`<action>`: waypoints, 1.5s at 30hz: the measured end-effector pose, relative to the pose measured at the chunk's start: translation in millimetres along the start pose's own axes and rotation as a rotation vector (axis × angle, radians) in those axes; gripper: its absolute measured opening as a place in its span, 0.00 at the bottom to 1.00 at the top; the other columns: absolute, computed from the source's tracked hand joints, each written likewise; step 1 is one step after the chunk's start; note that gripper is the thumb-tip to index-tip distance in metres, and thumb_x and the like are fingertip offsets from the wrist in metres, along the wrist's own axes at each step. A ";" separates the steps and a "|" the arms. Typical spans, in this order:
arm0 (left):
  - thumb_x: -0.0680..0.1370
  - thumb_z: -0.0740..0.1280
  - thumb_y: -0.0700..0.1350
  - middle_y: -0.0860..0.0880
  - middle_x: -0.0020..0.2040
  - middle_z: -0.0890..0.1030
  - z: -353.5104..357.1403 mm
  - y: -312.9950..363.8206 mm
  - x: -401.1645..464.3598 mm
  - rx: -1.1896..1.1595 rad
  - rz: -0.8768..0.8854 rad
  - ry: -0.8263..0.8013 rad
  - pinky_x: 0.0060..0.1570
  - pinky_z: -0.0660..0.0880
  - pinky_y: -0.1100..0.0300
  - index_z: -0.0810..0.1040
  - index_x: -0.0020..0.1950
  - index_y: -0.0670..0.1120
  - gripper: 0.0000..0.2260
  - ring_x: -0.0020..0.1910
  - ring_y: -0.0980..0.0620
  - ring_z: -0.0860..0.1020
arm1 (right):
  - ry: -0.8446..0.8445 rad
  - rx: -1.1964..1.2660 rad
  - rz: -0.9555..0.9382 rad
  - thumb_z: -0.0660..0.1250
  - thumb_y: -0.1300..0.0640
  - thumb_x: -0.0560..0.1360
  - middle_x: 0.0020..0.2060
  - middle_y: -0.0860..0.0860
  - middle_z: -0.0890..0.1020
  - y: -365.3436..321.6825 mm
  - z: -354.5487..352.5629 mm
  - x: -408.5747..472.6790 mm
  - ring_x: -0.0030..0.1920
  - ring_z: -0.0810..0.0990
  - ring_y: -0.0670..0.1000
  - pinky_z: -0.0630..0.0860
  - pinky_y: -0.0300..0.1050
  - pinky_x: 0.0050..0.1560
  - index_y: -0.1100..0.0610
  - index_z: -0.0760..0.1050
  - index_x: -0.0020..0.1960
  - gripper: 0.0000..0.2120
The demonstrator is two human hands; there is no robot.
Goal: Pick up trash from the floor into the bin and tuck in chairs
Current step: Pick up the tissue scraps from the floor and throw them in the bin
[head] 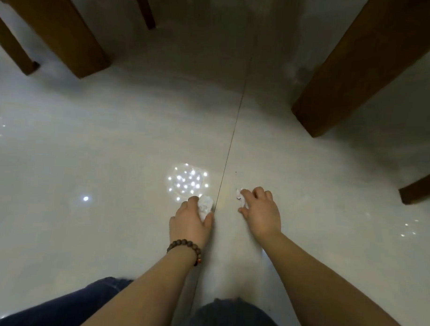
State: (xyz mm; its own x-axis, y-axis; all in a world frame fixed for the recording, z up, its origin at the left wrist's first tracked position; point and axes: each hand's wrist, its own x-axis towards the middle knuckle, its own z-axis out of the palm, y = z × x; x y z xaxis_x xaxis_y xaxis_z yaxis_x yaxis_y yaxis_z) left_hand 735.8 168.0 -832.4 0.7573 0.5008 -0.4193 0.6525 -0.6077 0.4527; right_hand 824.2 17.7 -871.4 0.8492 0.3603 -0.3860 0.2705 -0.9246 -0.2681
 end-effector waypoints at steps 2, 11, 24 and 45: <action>0.77 0.62 0.52 0.47 0.59 0.75 -9.8 1.1 -1.8 -0.015 -0.012 0.006 0.54 0.69 0.54 0.68 0.65 0.48 0.18 0.54 0.45 0.75 | 0.001 0.049 0.024 0.63 0.54 0.75 0.54 0.55 0.73 -3.4 -3.5 -4.5 0.55 0.69 0.56 0.65 0.45 0.42 0.53 0.72 0.61 0.14; 0.77 0.62 0.52 0.46 0.61 0.75 -147.1 39.2 -44.3 -0.013 -0.047 0.099 0.54 0.70 0.53 0.67 0.67 0.47 0.20 0.55 0.44 0.75 | 0.154 0.315 -0.084 0.63 0.55 0.76 0.51 0.52 0.75 -83.1 -131.0 -53.7 0.55 0.70 0.52 0.64 0.41 0.44 0.52 0.75 0.58 0.11; 0.76 0.64 0.53 0.46 0.54 0.78 -506.3 141.2 -262.9 -0.232 -0.114 0.430 0.51 0.76 0.49 0.72 0.62 0.46 0.17 0.48 0.46 0.77 | 0.208 0.287 -0.349 0.65 0.55 0.75 0.50 0.53 0.77 -260.1 -467.4 -244.9 0.50 0.75 0.55 0.64 0.40 0.43 0.54 0.76 0.59 0.13; 0.76 0.66 0.52 0.46 0.52 0.78 -774.8 -27.6 -280.5 -0.353 -0.453 0.780 0.48 0.75 0.50 0.73 0.60 0.45 0.16 0.47 0.45 0.76 | 0.145 0.159 -0.792 0.64 0.53 0.76 0.52 0.54 0.76 -622.5 -567.4 -231.1 0.53 0.73 0.54 0.73 0.50 0.53 0.56 0.74 0.60 0.14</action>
State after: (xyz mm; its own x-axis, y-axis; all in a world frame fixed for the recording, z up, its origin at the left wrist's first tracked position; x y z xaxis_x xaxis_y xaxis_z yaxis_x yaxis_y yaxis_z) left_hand 527.1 522.0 -117.6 0.1544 0.9876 -0.0295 0.7613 -0.0999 0.6407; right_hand 716.9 440.1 -114.5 0.4864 0.8695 0.0857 0.7565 -0.3701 -0.5392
